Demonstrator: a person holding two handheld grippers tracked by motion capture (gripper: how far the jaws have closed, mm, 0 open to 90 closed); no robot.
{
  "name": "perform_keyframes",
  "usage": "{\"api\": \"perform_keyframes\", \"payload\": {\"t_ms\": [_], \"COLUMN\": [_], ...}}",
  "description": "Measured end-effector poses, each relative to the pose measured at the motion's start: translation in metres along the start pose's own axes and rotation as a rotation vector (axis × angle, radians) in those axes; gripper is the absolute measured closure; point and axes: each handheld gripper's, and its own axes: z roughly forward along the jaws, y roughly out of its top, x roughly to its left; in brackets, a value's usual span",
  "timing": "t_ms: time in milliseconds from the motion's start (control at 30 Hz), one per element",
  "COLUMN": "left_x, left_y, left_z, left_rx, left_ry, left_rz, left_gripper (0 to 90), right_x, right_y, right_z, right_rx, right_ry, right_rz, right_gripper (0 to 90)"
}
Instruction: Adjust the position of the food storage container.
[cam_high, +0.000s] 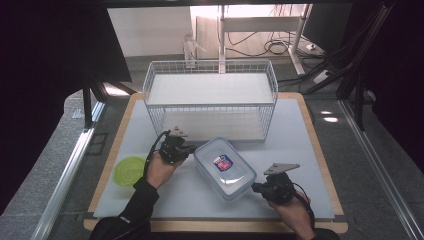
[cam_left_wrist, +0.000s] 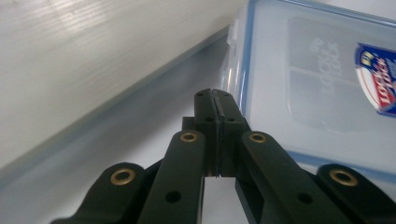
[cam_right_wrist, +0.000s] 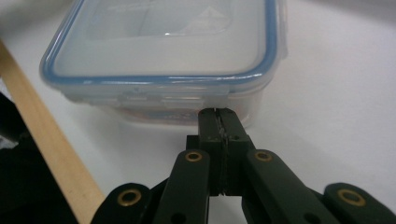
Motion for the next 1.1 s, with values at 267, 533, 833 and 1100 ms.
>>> {"api": "perform_keyframes", "payload": {"t_ms": [267,533,833,1100], "left_x": [-0.001,0.005,0.000,-0.018], "left_y": [-0.010,-0.002,-0.007,-0.025], "left_z": [-0.003,0.011,0.012,0.000], "left_rx": [0.010,0.018,0.025,0.080], "left_ry": [-0.029,0.049,0.025,0.009], "left_rz": [-0.023,0.002,-0.038,0.004], "left_gripper": [90.0,87.9,90.0,90.0], "right_x": [-0.025,-0.052,-0.062,-0.063], "right_y": [0.008,0.024,0.037,0.041], "right_z": [0.004,0.015,0.023,0.029], "right_rx": [-0.011,-0.040,-0.028,-0.024], "right_ry": [-0.039,-0.074,-0.117,-0.124], "right_rz": [0.051,0.114,0.123,0.122], "right_gripper": [90.0,90.0,90.0,90.0]}}
